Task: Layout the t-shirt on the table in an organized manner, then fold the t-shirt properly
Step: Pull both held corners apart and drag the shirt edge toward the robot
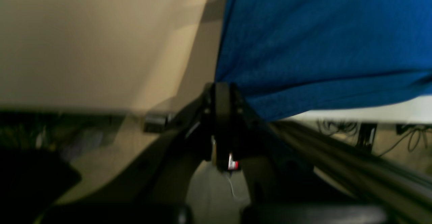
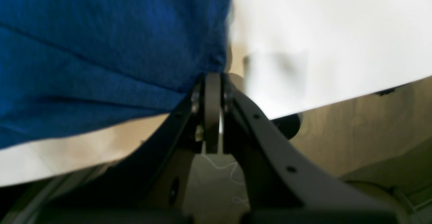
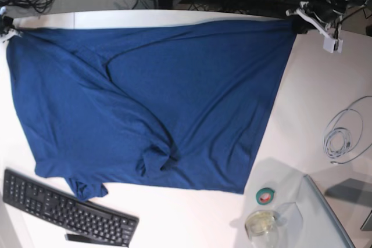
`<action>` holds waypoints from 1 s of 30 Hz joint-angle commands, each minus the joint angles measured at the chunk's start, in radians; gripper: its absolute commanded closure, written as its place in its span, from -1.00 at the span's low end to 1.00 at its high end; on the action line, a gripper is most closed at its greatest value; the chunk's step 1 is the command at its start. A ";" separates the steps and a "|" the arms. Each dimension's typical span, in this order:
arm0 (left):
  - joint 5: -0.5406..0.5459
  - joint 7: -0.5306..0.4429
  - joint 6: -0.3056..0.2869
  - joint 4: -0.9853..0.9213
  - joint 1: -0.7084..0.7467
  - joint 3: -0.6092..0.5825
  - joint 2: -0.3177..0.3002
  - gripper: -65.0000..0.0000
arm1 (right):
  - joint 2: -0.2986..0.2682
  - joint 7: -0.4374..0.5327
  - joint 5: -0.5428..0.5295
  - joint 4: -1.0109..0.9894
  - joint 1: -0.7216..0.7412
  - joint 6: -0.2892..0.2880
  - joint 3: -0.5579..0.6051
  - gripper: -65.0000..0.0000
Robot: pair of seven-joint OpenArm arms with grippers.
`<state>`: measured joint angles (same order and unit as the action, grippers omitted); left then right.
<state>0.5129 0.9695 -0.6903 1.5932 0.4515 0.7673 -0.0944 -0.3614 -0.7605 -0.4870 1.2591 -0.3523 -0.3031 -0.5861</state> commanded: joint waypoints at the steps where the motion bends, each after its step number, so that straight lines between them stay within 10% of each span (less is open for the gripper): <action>1: 0.013 -0.011 -0.008 0.019 0.010 0.008 -0.015 1.00 | -0.023 0.011 0.003 0.017 -0.004 0.000 -0.008 1.00; 30: 0.019 -0.004 -0.008 0.157 0.025 0.001 -0.005 1.00 | -0.018 -0.195 0.003 0.212 0.032 0.006 -0.011 1.00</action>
<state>0.5213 0.9802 -0.6899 1.7309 0.4759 0.7639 -0.0891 -0.3599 -0.9722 -0.4793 1.4574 -0.3286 -0.3023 -0.5877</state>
